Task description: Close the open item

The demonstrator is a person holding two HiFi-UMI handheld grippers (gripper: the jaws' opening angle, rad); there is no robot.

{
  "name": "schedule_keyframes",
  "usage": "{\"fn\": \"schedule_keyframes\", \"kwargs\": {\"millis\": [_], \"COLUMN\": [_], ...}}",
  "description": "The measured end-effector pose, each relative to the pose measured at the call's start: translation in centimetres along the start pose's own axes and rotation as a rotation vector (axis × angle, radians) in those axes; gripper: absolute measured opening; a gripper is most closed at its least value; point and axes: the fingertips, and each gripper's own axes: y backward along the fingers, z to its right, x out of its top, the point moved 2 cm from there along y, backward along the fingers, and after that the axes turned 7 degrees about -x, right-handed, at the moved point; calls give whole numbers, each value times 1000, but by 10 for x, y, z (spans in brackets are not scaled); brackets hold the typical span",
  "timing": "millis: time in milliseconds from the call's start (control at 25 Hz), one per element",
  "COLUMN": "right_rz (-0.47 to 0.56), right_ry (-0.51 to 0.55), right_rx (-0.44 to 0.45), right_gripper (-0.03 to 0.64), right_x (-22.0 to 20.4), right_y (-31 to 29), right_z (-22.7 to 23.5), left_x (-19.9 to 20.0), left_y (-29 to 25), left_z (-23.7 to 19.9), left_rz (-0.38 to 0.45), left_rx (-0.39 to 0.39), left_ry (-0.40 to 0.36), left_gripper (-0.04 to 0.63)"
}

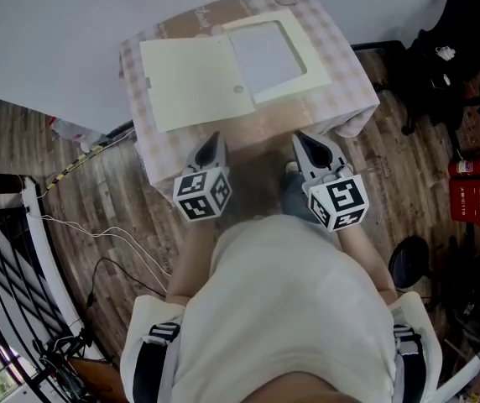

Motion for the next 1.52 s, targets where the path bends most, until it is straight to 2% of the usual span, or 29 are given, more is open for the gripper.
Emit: {"fn": "schedule_keyframes", "kwargs": {"millis": [160,480,760,1240,1280,1360,1520], "right_rz": [4,-5,-20,-63,-65,-69,-83], "right_ry": [42,79,100,106,108,115,133], "right_rx": [67,204,333,496,509,536,590], "right_gripper": [2,2,2,2,2,2,2], "right_x": [15,34,40,32,32,32,28], "right_y": [-24,-76,-115,-169,-172,-178,-184], "right_z": [25,60,71,77,75,71,65], "left_x": [12,30,27,7,4,-3,-20], "left_y": [-20,-46,-52,-44,-43,-39,-31], "left_z": [-5,-9,-21,-46,-48,-52,-63], "left_rz": [36,83,112,156,156,151,151], "left_rx": [58,194,320,515,529,556,626], "left_ry": [48,89,142,237,247,268,304], "left_gripper": [6,6,8,12,19,88,124]}}
